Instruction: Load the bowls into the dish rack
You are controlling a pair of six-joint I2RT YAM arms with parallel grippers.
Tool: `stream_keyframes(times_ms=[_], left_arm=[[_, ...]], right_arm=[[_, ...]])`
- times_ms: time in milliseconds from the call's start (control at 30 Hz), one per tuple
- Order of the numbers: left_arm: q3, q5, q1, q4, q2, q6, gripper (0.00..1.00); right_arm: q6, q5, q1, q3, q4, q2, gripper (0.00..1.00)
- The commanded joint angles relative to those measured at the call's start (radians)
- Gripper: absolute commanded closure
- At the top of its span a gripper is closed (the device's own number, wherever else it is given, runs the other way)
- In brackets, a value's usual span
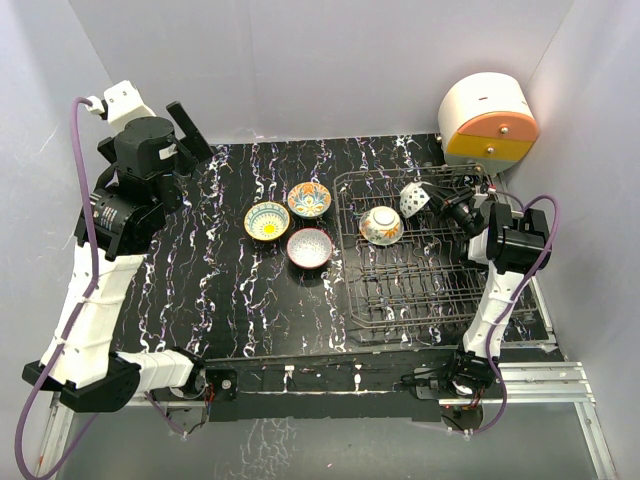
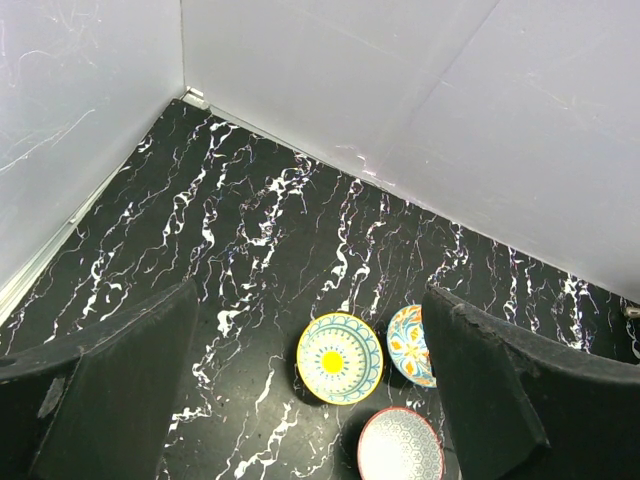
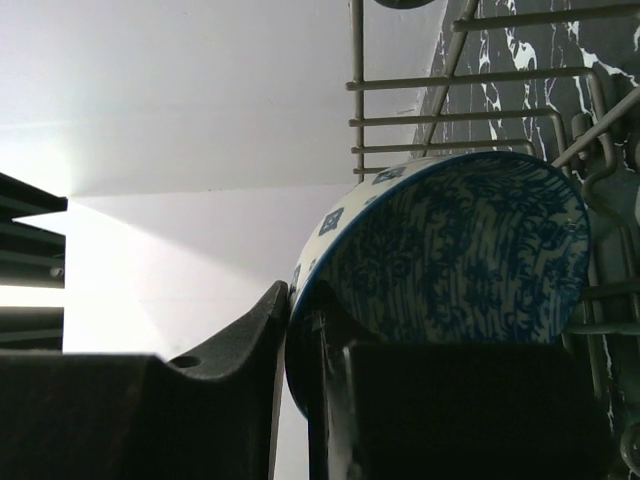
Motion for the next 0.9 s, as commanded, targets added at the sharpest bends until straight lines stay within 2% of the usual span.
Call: stream_keyframes(times_ms=[0,100,367,467,567,767,867], left_arm=[[0.01,-0.004,-0.003,0.018,-0.005,0.001,0.09],[0.007,-0.005,-0.003,0.018,-0.01,0.003,0.09],[0.001,0.009,-0.003,0.027,-0.008,0.009,0.09],[0.001,0.016,-0.003,0.034,-0.004,0.014,0.09],[-0.003,0.023,-0.003,0.043,-0.004,0.015,0.09],[-0.023,0.024,-0.003,0.047,-0.021,0.012,0.09],[-0.045,0.022,-0.003,0.046,-0.041,0.003,0.09]], right_arm=[[-0.026,0.024,0.002,-0.065,0.007,0.004,0.85],[-0.06,0.034,0.001,-0.094,-0.045,-0.025,0.79],[-0.11,0.066,-0.03,-0.156,-0.158,-0.102,0.74],[-0.158,0.077,-0.047,-0.164,-0.265,-0.152,0.73],[-0.246,0.1,-0.061,-0.154,-0.432,-0.22,0.67],[-0.498,0.16,-0.067,-0.004,-0.943,-0.316,0.62],[-0.597,0.205,-0.067,0.058,-1.142,-0.337,0.6]])
